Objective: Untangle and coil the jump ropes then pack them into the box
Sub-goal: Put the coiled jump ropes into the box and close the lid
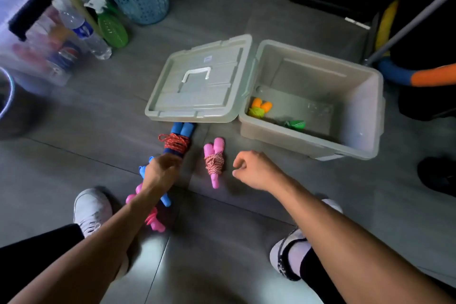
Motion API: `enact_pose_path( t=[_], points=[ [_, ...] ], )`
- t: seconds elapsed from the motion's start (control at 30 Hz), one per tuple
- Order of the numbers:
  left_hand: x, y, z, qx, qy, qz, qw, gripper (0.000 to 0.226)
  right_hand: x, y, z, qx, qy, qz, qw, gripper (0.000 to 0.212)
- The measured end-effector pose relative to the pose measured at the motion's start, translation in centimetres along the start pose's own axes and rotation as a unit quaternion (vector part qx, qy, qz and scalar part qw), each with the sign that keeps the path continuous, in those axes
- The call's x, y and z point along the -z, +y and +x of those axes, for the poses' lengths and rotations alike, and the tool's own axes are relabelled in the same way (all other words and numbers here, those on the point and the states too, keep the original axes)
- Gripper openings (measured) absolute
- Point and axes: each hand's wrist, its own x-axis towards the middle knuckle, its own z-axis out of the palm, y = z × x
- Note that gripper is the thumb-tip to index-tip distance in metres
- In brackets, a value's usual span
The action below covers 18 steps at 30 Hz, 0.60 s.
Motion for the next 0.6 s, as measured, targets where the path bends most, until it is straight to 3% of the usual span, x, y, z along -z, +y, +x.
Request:
enact_pose_path(
  t=[0.13, 0.27, 0.33, 0.43, 0.5, 0.6],
  points=[
    [-0.7, -1.4, 4.2, -0.034, 0.055, 0.09, 0.994, 0.036, -4.6, 0.9, 1.7, -0.075, 0.017, 0.085, 0.993, 0.008],
    [-2.3, -3.8, 8.4, -0.01, 0.042, 0.193, 0.98, 0.069, -7.8, 2.5, 3.1, -0.121, -0.001, 0.086, 0.989, 0.013],
    [-2.7, -4.1, 9.3, 0.005, 0.035, 0.207, 0.978, 0.063, -8.4, 2.9, 3.9, -0.133, -0.005, 0.085, 0.987, 0.012],
    [-2.4, -3.4, 8.4, 0.017, 0.037, 0.091, 0.995, 0.032, -9.0, 2.5, 5.7, -0.147, 0.009, 0.085, 0.985, 0.013],
    [-1.9, -3.6, 7.6, 0.055, 0.021, -0.018, 0.998, 0.026, -9.5, 1.6, 7.0, -0.153, 0.012, 0.1, 0.983, 0.016],
    [-0.8, -4.3, 6.5, 0.153, -0.007, -0.202, 0.967, 0.021, -10.8, 0.4, 8.2, -0.13, 0.004, 0.137, 0.982, 0.017]
  ],
)
